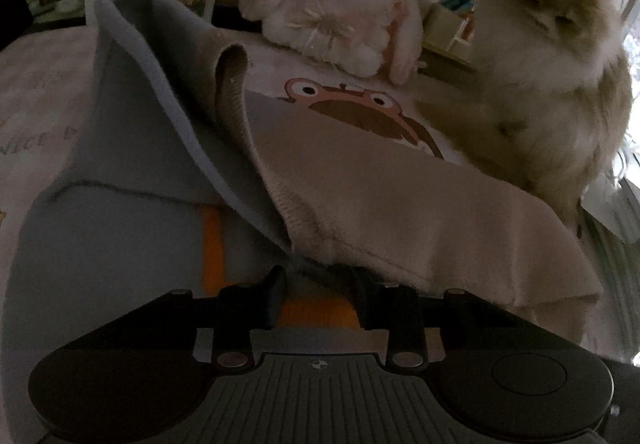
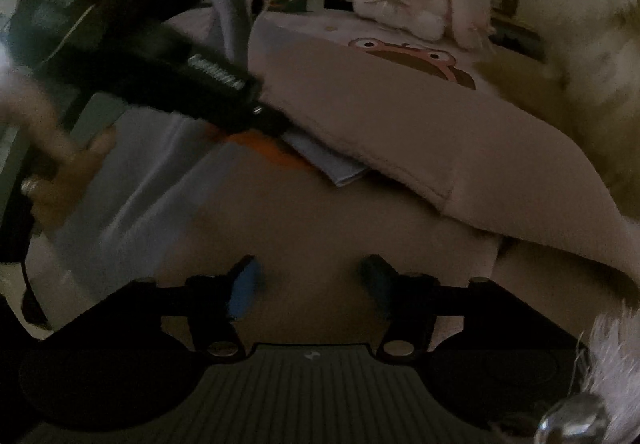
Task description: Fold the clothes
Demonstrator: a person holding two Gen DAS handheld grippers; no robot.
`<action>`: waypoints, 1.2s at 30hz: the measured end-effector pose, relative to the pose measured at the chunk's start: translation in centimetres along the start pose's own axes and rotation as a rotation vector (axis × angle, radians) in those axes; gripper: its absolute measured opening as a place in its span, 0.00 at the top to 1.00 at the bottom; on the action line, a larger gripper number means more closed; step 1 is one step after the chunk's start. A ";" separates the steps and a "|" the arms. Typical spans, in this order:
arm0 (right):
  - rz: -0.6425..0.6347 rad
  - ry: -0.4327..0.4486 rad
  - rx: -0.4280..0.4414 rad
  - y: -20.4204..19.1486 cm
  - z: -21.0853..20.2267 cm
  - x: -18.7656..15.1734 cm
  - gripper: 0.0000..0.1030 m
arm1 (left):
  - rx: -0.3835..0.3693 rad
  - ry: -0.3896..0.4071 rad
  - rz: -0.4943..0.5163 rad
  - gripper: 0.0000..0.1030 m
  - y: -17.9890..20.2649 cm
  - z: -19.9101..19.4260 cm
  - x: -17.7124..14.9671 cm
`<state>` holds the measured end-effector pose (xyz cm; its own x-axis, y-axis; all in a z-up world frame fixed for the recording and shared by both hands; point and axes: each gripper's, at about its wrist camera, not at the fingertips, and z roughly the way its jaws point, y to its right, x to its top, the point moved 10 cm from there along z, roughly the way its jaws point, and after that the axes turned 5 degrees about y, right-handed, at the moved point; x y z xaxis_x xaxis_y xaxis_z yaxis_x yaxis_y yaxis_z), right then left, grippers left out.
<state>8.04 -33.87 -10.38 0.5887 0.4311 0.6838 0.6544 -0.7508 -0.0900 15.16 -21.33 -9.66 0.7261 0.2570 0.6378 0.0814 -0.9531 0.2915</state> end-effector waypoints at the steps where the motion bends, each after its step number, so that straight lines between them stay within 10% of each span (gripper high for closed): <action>1: -0.016 -0.001 0.000 -0.2 0.1 -0.2 0.35 | 0.001 0.005 -0.013 0.68 0.0 0.2 0.3; 5: -0.062 -0.006 0.004 -0.8 0.3 -0.4 0.27 | -0.008 0.016 -0.059 0.69 0.3 0.8 1.1; 7: -0.062 -0.006 0.007 -0.8 0.3 -0.5 0.26 | -0.035 0.013 -0.074 0.96 0.7 0.9 1.3; 15: -0.058 -0.007 0.019 -0.9 0.1 -0.6 0.26 | -0.049 0.165 -0.020 0.99 -1.4 -5.3 6.4; 19: -0.056 -0.008 0.025 -1.0 -0.1 -0.7 0.24 | 0.110 0.249 0.062 0.99 -7.3 -9.1 10.0; 28: -0.067 -0.015 0.018 -1.4 0.5 -0.5 0.16 | 0.603 0.146 0.403 0.98 -21.0 -11.7 13.9; 36: 0.001 -0.039 -0.047 -1.2 1.3 0.0 0.14 | 0.678 0.151 0.415 0.97 -27.3 -11.3 16.1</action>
<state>7.79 -32.33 -11.20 0.6076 0.4491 0.6551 0.6317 -0.7732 -0.0559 16.95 10.62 0.73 0.6918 -0.1664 0.7027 0.2569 -0.8527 -0.4548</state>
